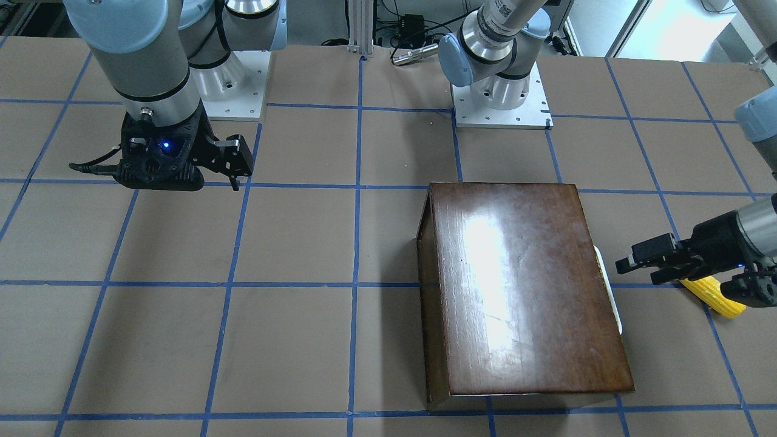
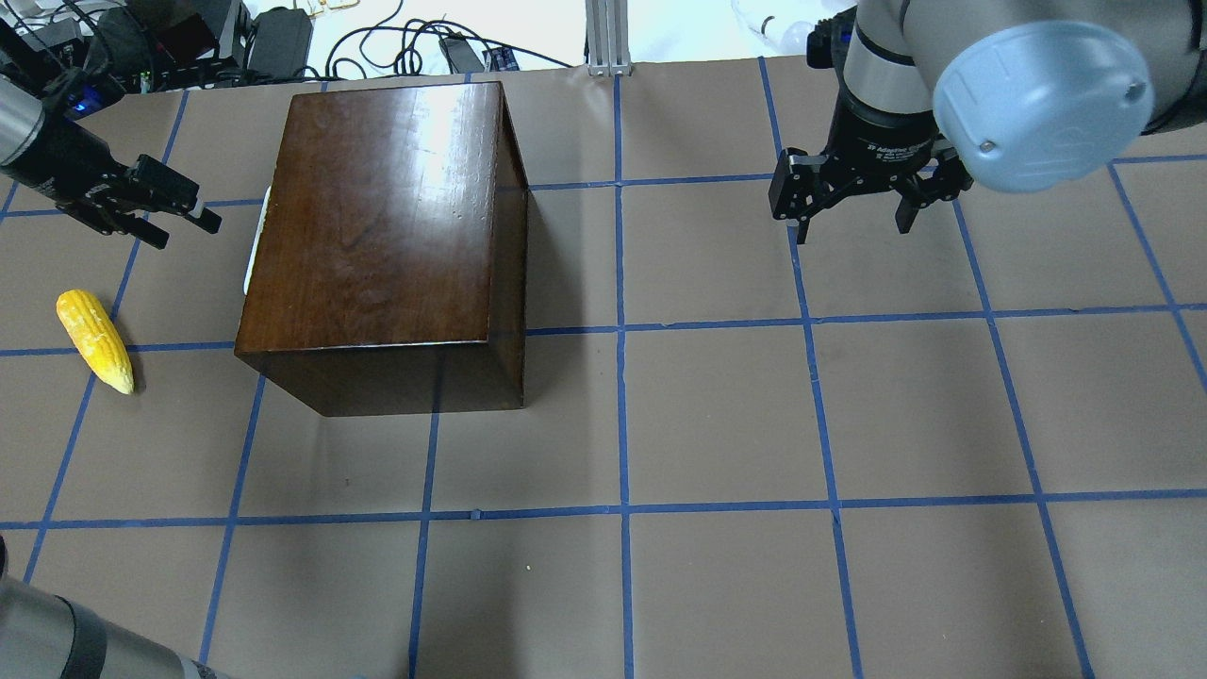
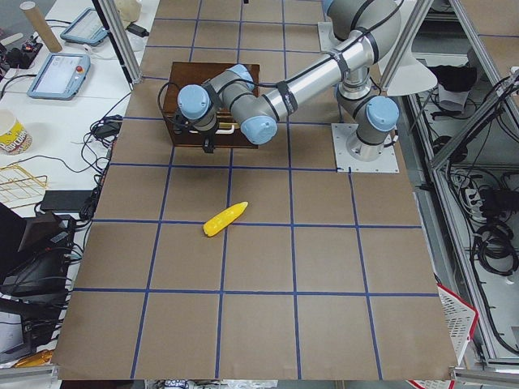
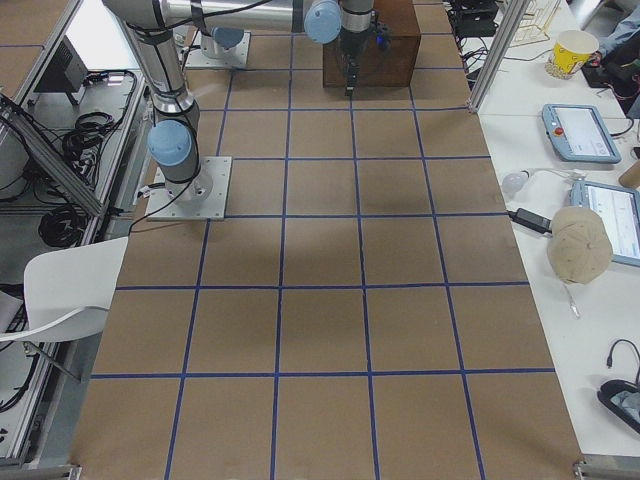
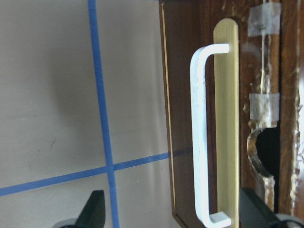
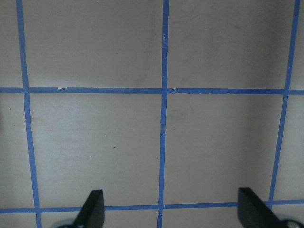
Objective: Open drawer and put corn inside
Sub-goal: 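Move the left gripper around the cabinet side to the white drawer handle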
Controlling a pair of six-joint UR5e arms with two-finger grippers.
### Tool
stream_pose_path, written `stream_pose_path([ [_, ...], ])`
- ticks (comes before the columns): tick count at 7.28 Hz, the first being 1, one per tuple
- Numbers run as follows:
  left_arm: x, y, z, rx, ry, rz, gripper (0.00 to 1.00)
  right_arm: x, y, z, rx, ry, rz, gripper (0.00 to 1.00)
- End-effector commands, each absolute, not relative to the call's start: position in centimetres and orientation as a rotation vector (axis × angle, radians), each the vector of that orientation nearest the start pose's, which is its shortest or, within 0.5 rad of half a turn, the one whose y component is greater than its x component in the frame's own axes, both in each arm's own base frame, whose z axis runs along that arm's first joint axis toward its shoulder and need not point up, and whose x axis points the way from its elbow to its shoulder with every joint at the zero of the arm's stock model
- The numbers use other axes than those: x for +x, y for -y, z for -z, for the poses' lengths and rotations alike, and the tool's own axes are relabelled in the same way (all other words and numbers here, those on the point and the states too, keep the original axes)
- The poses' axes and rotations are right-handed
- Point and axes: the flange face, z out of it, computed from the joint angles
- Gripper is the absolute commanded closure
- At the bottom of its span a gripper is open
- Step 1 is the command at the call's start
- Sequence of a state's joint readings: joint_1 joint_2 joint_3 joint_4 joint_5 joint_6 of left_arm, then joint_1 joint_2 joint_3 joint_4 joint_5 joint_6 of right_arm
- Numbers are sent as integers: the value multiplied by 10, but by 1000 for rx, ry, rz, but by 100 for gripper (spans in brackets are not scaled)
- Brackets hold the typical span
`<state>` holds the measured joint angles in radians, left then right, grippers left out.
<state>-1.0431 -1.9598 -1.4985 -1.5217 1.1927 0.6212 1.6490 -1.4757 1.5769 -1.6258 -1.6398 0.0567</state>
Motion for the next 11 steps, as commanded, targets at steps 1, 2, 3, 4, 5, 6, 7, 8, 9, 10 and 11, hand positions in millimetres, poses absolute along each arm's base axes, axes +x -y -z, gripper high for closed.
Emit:
stream_pose_path([
  [1,158,612,-301,74,-3632,-54,0,167,514,-442,-37,-3213,-66,0],
  [2,159,614,-293,71,-3640,-74,0,167,514,-442,-37,-3213,-66,0],
  [3,159,615,-286,64,-3646,-91,0,167,514,-442,-37,-3213,-69,0],
  [4,160,616,-282,62,-3649,-101,0,167,514,-442,-37,-3213,-66,0],
  [5,160,617,-279,59,-3654,-108,0,167,514,-442,-37,-3213,-66,0],
  [6,160,618,-276,54,-3665,-108,0,167,514,-442,-37,-3213,-66,0],
  [7,160,618,-273,55,-3667,-115,0,167,514,-442,-37,-3213,-66,0],
  [8,160,618,-269,54,-3672,-129,0,167,514,-442,-37,-3213,-66,0],
  [9,160,619,-265,54,-3674,-138,0,167,514,-442,-37,-3213,-66,0],
  [10,161,620,-262,52,-3678,-144,0,167,514,-442,-37,-3213,-66,0],
  [11,160,620,-261,48,-3681,-148,0,167,514,-442,-37,-3213,-66,0],
])
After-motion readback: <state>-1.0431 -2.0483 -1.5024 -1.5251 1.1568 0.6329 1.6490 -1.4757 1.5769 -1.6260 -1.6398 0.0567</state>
